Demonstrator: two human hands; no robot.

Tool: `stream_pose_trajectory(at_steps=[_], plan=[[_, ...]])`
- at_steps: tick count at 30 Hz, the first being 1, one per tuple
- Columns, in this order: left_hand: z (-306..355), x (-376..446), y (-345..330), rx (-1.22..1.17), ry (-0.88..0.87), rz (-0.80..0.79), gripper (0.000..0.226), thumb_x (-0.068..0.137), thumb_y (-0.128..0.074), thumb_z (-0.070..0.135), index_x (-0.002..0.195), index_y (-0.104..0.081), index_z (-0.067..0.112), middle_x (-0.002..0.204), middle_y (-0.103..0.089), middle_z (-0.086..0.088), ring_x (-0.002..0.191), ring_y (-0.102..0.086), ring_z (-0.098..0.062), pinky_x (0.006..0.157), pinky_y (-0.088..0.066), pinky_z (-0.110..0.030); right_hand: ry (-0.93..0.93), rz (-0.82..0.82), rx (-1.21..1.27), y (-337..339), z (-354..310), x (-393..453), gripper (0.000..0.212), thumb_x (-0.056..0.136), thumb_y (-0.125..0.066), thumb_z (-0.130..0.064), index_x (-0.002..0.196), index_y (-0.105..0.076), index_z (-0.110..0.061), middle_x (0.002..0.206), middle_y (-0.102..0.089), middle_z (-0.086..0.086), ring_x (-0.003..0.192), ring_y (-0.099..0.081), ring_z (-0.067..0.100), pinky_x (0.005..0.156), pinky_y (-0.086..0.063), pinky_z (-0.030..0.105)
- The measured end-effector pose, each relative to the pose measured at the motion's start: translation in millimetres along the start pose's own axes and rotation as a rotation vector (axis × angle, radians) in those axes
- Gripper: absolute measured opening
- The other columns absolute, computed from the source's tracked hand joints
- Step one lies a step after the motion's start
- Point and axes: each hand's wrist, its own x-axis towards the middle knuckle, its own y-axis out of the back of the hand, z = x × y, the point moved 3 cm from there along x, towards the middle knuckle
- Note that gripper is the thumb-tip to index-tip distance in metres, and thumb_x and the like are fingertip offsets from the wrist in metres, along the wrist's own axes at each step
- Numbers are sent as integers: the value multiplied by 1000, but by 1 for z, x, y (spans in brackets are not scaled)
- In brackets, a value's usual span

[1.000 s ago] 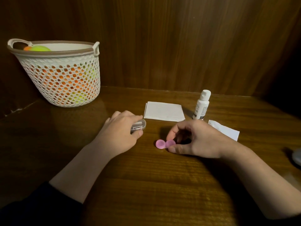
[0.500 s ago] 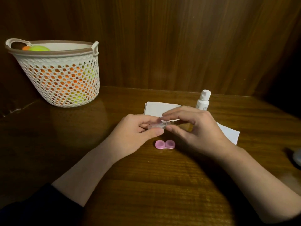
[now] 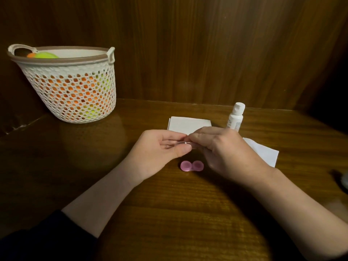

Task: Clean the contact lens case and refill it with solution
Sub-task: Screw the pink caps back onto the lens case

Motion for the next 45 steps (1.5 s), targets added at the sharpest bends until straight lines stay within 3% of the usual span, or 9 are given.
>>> stream_pose_trajectory(at_steps=[4, 10, 16, 20, 25, 29, 33, 39, 45], plan=[[1, 0, -2, -54, 48, 7, 36, 93, -80, 20, 128, -75, 23, 115, -82, 8, 102, -79, -8, 95, -64, -35, 20, 5, -26, 2, -4, -1, 43, 89, -62, -34, 122, -76, -11, 113, -79, 6, 100, -76, 27, 80, -64, 48], [1, -1, -3, -14, 47, -40, 36, 91, -82, 25, 126, -75, 30, 116, -81, 15, 108, -76, -2, 98, -61, -29, -57, 24, -48, -4, 5, 3, 29, 96, -72, -16, 125, -75, -14, 113, -79, 5, 103, -74, 27, 87, -60, 44], [-3, 0, -3, 10, 3, -101, 68, 85, -89, 23, 143, -58, 39, 113, -80, 19, 110, -75, -2, 95, -60, -20, -220, 338, 199, 1, 17, -6, 14, 100, -75, -13, 109, -85, -16, 95, -81, -9, 98, -68, 3, 80, -50, 8], [0, 0, -10, -21, -25, -178, 78, 87, -87, 15, 149, -49, 43, 110, -82, 16, 107, -78, -6, 86, -60, -15, -324, 400, 257, -2, 29, -10, 11, 100, -75, -19, 108, -83, -20, 88, -71, -27, 86, -74, -3, 75, -53, 8], [0, 1, -6, 31, -38, -123, 79, 89, -84, 25, 156, -45, 42, 113, -80, 22, 112, -73, 2, 96, -55, -12, -471, 438, 405, -10, 43, -10, 12, 106, -66, -30, 111, -77, -27, 89, -75, -25, 84, -72, -10, 73, -55, 8], [-7, 5, 5, 53, -9, 38, 81, 91, -83, 24, 160, -42, 37, 122, -79, 11, 114, -72, -1, 97, -55, -12, -557, 193, 509, -16, 57, -13, 10, 102, -72, -24, 111, -73, -29, 98, -78, -13, 93, -74, 2, 87, -62, 29], [-13, 8, 14, 81, 36, 88, 83, 93, -81, 17, 163, -38, 30, 125, -76, 13, 107, -71, 5, 78, -53, -3, -414, -235, 492, -27, 49, -17, 36, 79, -88, -56, 110, -74, -43, 106, -71, -32, 102, -66, -8, 78, -53, 9], [-18, 8, 9, 83, 93, 56, 89, 90, -83, 8, 163, -38, 32, 128, -76, 6, 110, -75, -6, 97, -61, -27, -357, -213, 541, -28, 47, -15, 21, 86, -89, -31, 103, -79, -37, 100, -77, -25, 99, -71, -2, 83, -57, 13], [-13, 4, 4, 55, 114, 6, 91, 89, -84, 7, 163, -38, 34, 131, -76, 5, 113, -76, -7, 103, -60, -38, -419, 130, 635, -20, 49, -15, 18, 86, -85, -35, 103, -82, -30, 96, -80, -19, 94, -73, 3, 80, -60, 19]])
